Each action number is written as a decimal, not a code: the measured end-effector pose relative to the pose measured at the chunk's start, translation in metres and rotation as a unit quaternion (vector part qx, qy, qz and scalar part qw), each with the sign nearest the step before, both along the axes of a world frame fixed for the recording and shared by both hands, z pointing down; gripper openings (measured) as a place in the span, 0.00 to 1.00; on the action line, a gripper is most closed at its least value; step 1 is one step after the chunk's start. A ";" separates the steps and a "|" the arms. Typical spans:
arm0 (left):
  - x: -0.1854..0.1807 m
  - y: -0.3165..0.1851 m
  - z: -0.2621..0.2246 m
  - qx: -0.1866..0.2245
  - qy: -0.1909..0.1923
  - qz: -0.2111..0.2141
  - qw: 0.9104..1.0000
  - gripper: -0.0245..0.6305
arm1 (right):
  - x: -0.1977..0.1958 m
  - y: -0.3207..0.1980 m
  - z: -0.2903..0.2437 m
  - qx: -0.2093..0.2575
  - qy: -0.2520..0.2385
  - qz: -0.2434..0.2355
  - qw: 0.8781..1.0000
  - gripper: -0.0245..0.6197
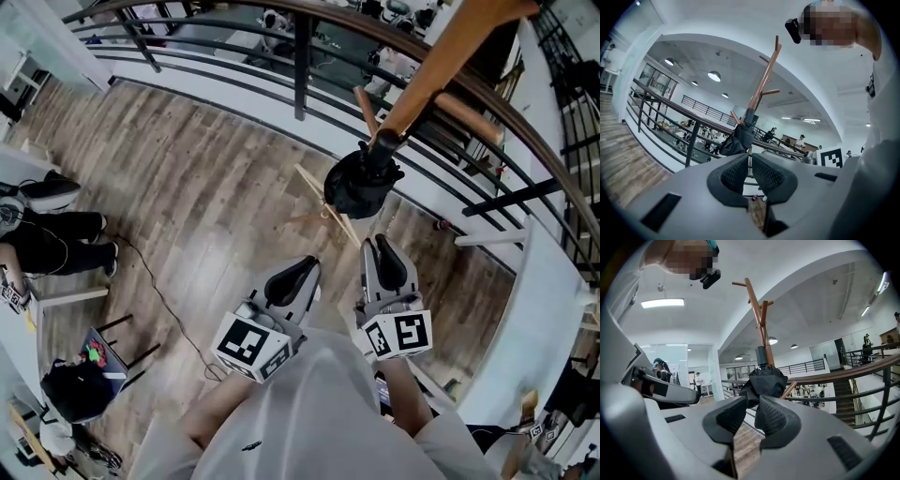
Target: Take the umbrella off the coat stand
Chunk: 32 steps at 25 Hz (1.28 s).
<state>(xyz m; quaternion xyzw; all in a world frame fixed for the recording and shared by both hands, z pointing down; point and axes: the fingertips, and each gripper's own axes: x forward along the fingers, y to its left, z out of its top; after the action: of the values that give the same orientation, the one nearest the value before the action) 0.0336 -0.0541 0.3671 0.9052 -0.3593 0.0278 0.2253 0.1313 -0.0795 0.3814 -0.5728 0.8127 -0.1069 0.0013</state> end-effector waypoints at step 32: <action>0.008 -0.039 0.068 -0.050 0.005 -0.032 0.998 0.10 | 0.011 -0.104 0.055 0.001 0.063 0.005 0.998 0.58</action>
<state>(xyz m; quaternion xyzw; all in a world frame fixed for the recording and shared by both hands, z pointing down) 0.0419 -0.0936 0.4348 0.8810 -0.3847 0.0339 0.2733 0.1428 -0.1836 0.4364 -0.5822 0.8086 -0.0698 -0.0491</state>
